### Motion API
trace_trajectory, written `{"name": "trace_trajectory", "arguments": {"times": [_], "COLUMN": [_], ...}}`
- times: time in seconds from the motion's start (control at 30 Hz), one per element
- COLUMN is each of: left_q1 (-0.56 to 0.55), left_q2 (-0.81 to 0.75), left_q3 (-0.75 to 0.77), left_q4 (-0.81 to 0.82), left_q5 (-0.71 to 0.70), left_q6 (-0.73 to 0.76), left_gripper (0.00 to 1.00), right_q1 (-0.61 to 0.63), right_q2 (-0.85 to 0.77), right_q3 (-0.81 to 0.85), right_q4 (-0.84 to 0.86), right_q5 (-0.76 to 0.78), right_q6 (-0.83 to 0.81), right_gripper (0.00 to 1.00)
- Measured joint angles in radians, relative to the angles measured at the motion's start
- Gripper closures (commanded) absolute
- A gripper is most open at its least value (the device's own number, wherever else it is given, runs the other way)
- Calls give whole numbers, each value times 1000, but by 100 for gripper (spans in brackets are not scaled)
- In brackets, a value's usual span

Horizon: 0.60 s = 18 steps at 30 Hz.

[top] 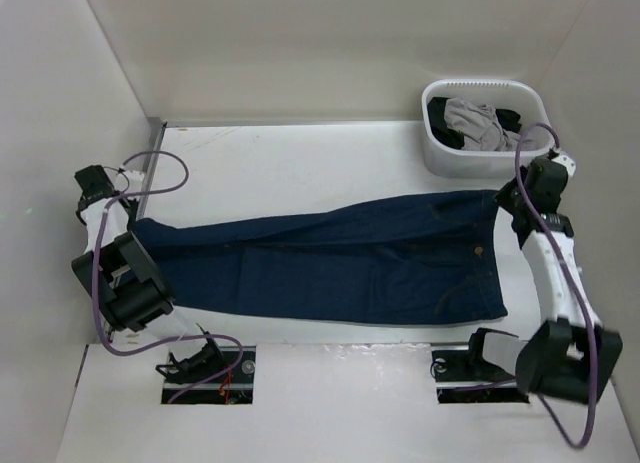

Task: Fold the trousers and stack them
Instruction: Fold the trousers

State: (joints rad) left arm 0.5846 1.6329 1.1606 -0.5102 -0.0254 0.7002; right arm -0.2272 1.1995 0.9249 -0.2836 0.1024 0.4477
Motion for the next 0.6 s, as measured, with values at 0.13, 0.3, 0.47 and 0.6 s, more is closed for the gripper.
{"name": "trace_trajectory", "arguments": {"times": [0.13,0.3,0.47,0.6], "left_q1": [27,64,125,170], "left_q2": [-3,-40,-80,-80], "left_q3": [85,78,-38,-121], "left_q4": [-15,-29,-34,-33], "left_q5": [23,43,55,52], "left_q6": [-8,-6,24,61], "left_gripper": [96,96,96,96], "right_q1": [6,-10,-75,-129], "right_q2": [-234,-453,-596,-673], "right_q3": [-83,-220,-270,-217], "right_q4": [-6,-161,-389,-530], "right_q5": [3,69,146,214], "right_q6": [23,105,176,247], "right_gripper": [100,100,93,28]}}
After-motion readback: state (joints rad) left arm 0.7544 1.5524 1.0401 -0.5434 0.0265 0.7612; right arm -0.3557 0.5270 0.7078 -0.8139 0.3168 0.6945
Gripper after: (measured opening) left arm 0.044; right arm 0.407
